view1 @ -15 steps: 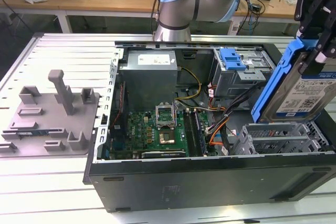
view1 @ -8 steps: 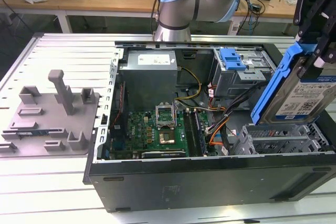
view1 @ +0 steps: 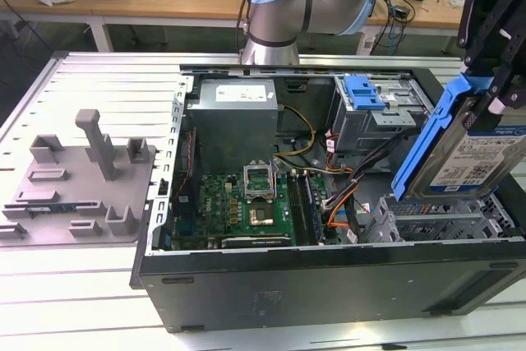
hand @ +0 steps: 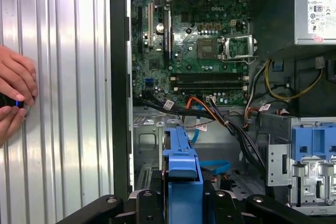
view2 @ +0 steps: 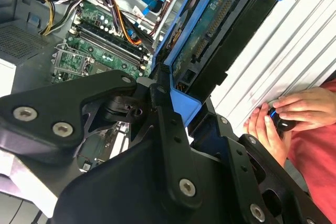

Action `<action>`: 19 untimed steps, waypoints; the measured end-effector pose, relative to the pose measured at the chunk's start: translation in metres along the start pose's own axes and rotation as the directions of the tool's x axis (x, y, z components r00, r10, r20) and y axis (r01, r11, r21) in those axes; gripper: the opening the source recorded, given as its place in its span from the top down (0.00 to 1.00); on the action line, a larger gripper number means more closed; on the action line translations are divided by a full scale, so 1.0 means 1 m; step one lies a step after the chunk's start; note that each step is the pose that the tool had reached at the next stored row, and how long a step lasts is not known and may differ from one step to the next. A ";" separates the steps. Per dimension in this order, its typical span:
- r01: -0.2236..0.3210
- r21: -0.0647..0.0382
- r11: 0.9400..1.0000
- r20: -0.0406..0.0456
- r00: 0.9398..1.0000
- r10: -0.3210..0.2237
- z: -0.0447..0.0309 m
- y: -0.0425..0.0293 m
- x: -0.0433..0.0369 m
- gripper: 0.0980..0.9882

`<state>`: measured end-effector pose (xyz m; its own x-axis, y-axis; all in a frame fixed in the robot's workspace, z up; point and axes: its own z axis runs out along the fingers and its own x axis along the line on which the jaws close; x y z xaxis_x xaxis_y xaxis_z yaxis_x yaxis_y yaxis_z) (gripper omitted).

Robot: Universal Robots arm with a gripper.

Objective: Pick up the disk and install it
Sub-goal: 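Insert the disk into the insertion slot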

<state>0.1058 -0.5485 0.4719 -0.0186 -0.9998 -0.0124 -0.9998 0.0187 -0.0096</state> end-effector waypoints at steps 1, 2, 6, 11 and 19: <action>0.000 0.000 1.000 0.000 1.000 0.000 0.0007 -0.0001 0.0000 0.70; 0.000 0.000 1.000 0.000 1.000 0.000 0.0016 -0.0003 0.0001 0.70; 0.000 0.000 1.000 0.000 1.000 0.000 0.0052 -0.0007 0.0003 0.70; 0.000 0.000 1.000 0.000 1.000 0.000 0.0083 -0.0008 0.0003 0.70; 0.000 0.000 1.000 0.000 1.000 0.000 0.0138 -0.0011 0.0004 0.70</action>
<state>0.1070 -0.5487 0.4581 -0.0185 -0.9998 -0.0125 -0.9998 0.0186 -0.0096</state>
